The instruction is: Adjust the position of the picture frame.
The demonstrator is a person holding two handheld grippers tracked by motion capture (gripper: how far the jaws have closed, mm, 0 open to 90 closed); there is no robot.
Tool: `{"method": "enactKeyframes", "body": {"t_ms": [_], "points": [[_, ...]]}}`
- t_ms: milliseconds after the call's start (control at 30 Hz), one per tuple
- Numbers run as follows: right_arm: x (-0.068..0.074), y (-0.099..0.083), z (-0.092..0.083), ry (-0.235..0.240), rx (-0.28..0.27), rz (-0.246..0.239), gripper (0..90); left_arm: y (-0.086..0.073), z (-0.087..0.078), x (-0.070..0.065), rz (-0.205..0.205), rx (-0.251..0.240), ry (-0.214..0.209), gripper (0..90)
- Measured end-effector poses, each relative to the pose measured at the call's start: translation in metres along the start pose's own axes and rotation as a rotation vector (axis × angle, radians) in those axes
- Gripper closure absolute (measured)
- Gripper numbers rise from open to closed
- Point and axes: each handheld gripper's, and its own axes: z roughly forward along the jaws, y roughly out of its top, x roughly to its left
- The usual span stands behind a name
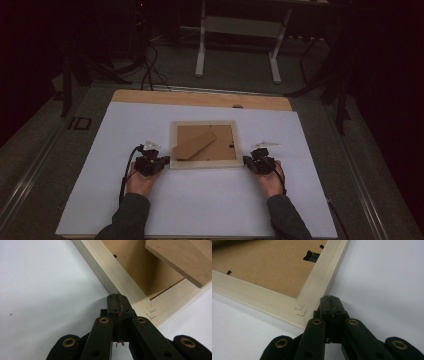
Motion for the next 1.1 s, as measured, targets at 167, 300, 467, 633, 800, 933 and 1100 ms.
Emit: {"method": "enactKeyframes", "body": {"t_ms": [167, 300, 467, 633, 800, 933, 1100], "points": [[0.002, -0.006, -0.002, 0.014, -0.016, 0.018, 90.0, -0.003, -0.003, -0.002, 0.010, 0.001, 0.012, 90.0], [0.005, -0.012, -0.004, 0.018, -0.041, 0.047, 90.0, -0.005, -0.005, -0.003, 0.013, -0.002, 0.015, 90.0], [0.010, -0.012, -0.006, 0.015, -0.030, 0.036, 90.0, -0.009, -0.008, -0.001, 0.007, -0.008, 0.012, 90.0], [0.016, -0.013, -0.007, 0.023, -0.021, 0.024, 90.0, -0.013, -0.012, 0.002, 0.001, -0.019, 0.012, 90.0], [0.017, -0.014, -0.007, 0.030, -0.023, 0.020, 90.0, -0.015, -0.014, 0.001, 0.008, -0.018, 0.022, 90.0], [0.019, -0.014, -0.007, 0.029, -0.016, 0.012, 90.0, -0.017, -0.016, 0.001, 0.005, -0.019, 0.025, 90.0], [0.022, -0.014, -0.007, 0.019, -0.015, 0.000, 90.0, -0.018, -0.018, 0.000, 0.013, -0.014, 0.040, 90.0]]}}
